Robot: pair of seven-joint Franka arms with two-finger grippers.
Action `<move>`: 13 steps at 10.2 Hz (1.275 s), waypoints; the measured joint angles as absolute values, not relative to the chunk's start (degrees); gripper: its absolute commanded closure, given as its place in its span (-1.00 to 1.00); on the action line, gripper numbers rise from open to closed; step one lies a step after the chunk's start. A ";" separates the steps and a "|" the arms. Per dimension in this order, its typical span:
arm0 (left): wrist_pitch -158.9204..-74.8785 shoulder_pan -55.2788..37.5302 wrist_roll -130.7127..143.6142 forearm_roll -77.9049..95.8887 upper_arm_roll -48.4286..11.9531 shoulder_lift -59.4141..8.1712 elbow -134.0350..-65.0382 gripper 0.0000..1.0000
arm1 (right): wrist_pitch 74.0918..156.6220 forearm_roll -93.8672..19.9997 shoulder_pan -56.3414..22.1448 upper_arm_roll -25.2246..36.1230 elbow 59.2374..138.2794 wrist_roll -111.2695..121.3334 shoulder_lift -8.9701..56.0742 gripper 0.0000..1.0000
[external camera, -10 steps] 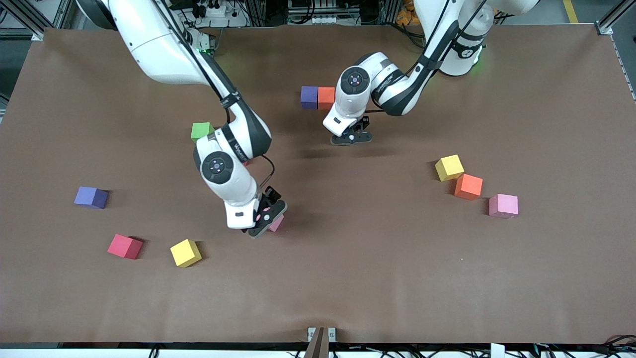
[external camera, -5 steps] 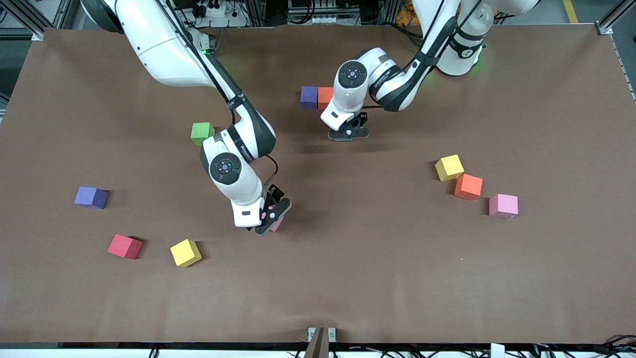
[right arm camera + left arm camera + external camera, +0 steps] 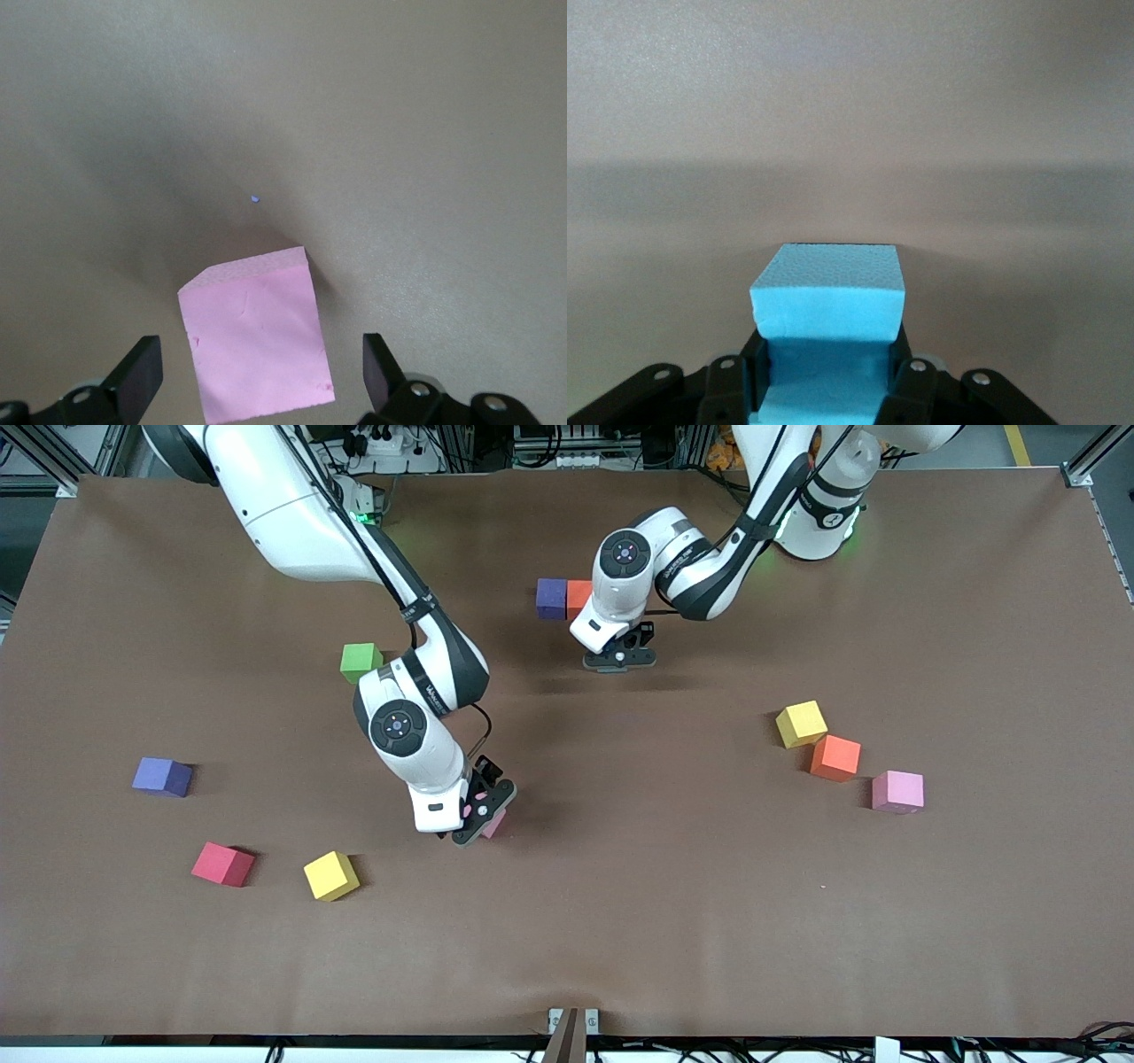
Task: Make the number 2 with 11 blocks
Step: 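Grasp the pink block with the right gripper while the left places cyan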
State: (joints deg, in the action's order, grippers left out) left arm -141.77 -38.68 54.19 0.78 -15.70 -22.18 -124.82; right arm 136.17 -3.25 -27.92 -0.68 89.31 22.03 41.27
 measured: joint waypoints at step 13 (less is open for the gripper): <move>-142.89 -38.21 54.18 0.78 -14.89 -21.92 -123.64 -1.00 | 137.60 -3.26 -28.20 -0.77 89.30 22.19 43.32 -1.00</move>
